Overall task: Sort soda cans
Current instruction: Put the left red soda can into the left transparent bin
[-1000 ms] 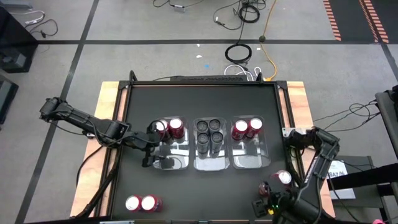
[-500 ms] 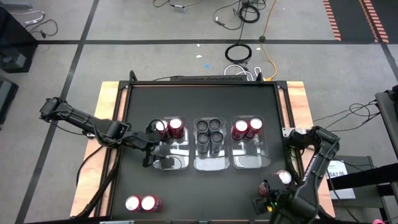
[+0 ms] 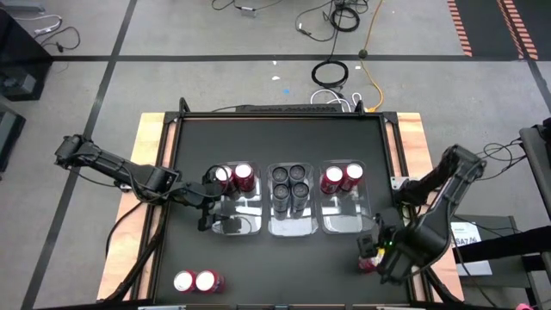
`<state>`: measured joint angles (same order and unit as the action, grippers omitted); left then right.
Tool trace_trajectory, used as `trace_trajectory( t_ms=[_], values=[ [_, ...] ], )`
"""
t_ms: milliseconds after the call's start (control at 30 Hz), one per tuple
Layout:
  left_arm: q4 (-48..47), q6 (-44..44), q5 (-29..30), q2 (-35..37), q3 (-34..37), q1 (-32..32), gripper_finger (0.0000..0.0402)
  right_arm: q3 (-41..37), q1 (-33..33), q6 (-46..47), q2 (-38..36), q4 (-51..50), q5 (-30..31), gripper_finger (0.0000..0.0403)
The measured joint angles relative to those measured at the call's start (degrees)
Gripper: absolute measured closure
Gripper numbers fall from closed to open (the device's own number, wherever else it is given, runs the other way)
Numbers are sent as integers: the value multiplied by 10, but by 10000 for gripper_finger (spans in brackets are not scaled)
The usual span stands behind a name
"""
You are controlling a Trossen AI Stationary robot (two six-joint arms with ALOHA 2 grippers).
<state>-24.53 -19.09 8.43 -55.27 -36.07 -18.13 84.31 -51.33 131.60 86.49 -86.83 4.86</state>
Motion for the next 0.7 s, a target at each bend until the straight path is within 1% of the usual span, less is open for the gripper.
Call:
trace_trajectory(
  t_ms=[67, 200, 400, 567, 700],
  values=[
    [0, 0, 0, 0, 0, 0, 9, -17, 0, -24, -13, 45, 0, 35],
    [0, 0, 0, 0, 0, 0, 9, -23, 1, -90, -11, 79, -1, 35],
    [0, 0, 0, 0, 0, 0, 9, -23, 3, -116, 2, 90, -7, 35],
    [0, 0, 0, 0, 0, 0, 9, -26, 3, -159, 22, 92, -10, 35],
    [0, 0, 0, 0, 0, 0, 9, -42, 3, -174, 30, 100, -34, 35]
  ],
)
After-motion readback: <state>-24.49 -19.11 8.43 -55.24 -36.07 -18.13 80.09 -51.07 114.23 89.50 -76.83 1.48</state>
